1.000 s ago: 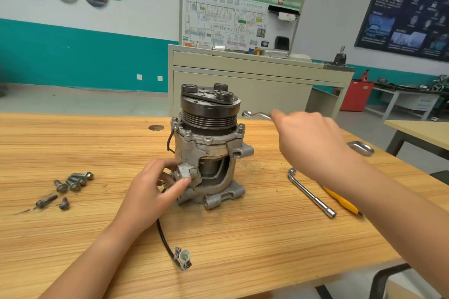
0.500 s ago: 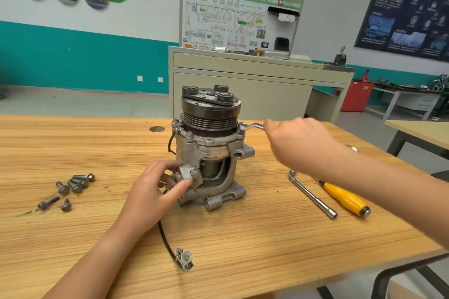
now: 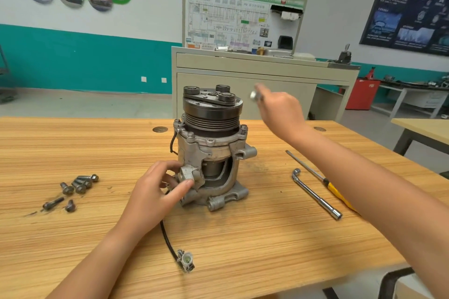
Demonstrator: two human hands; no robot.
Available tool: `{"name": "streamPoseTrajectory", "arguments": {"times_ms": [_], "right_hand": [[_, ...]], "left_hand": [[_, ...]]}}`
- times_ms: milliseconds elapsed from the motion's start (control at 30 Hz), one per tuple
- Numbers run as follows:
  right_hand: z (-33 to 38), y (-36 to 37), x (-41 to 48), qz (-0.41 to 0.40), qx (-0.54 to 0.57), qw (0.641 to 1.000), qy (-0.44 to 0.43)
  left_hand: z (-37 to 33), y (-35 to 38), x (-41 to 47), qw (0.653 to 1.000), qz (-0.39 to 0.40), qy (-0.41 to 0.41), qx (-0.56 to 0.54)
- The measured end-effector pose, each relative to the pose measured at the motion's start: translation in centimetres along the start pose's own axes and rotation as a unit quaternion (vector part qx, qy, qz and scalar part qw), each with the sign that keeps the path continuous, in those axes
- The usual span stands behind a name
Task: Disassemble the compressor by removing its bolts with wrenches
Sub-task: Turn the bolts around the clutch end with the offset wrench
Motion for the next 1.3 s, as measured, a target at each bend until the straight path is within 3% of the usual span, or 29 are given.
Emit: {"name": "streamPoseTrajectory", "arguments": {"times_ms": [67, 133, 300, 467, 600, 933, 1300], "right_hand": [[-1.0, -2.3, -1.1, 0.005, -0.051, 0.996, 0.067], [-0.2, -3.9, -2.8, 0.04, -0.121, 0.989, 0.075], [4.2, -4.3, -6.0, 0.202, -0.199, 0.959, -0.004], [5.8, -4.2, -6.0, 0.24, -0.2, 0.95, -0.024], [7.3, -3.2, -6.2, 0.289, -0.262, 0.917, -0.081], [8.4, -1.5, -6.3, 0.324, -0.353, 0.856, -0.194], [7.6, -2.7, -6.6, 0.325, -0.353, 0.849, -0.223]], "left_hand": [[0.0, 0.0, 0.0, 1.0, 0.001, 0.0, 0.003], [0.0, 0.0, 0.0, 1.0, 0.001, 0.0, 0.008], [-0.3, 0.0, 0.0, 1.0, -0.001, -0.003, 0.005], [-0.3, 0.0, 0.0, 1.0, 0.003, 0.001, -0.004], [-0.2, 0.1, 0.0, 1.0, 0.005, 0.002, -0.001], [-0.5, 0.0, 0.0, 1.0, 0.003, 0.004, 0.001], [-0.2, 0.1, 0.0, 1.0, 0.003, -0.002, 0.001]]}}
Point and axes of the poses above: each hand's wrist, its own x-axis towards the middle knuckle, its own y-axis out of the palm, z = x × y, the point moved 8 cm from there along x, towards the middle knuckle, and after that the axes turned 7 degrees about x, right-handed, at the moved point
